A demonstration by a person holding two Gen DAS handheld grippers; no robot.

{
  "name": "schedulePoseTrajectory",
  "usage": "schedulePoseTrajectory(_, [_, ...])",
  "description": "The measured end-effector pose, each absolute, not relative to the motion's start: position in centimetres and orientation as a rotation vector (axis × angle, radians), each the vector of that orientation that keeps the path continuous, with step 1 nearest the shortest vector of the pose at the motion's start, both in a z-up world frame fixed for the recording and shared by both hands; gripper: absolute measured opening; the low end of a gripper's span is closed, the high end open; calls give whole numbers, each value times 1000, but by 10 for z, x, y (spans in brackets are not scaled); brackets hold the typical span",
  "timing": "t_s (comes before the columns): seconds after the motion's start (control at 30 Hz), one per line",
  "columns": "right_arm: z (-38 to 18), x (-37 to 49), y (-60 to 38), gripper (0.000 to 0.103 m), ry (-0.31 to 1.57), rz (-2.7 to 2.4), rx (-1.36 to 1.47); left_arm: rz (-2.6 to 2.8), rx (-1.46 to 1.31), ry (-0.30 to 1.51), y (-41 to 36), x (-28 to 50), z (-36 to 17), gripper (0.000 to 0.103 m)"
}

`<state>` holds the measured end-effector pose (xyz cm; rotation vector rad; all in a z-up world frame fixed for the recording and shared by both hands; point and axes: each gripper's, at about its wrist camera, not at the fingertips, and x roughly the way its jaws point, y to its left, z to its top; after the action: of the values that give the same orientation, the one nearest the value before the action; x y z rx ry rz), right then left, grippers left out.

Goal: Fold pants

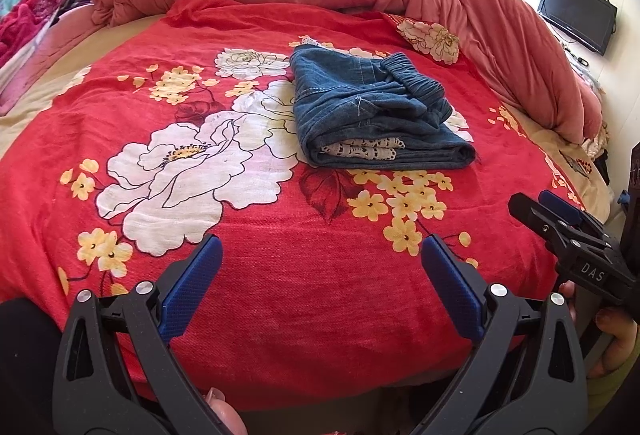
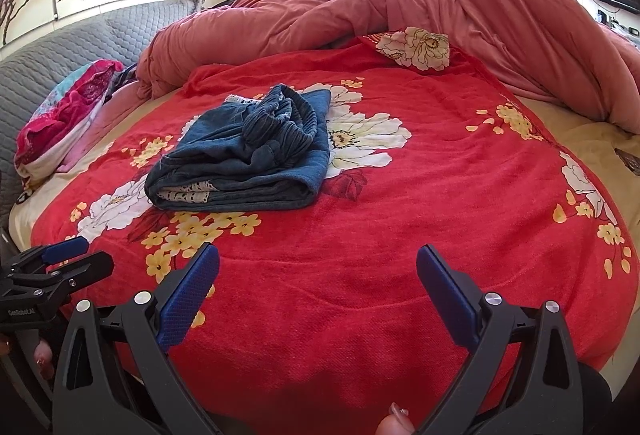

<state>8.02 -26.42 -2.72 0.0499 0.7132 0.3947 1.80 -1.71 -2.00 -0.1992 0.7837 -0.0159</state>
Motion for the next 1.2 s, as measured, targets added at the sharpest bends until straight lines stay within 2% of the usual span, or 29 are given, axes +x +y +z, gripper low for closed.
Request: schedulePoseTrajectory(1.2, [-26,80,-263,98,713,388,42,11,-201,784,-15,17,-17,94])
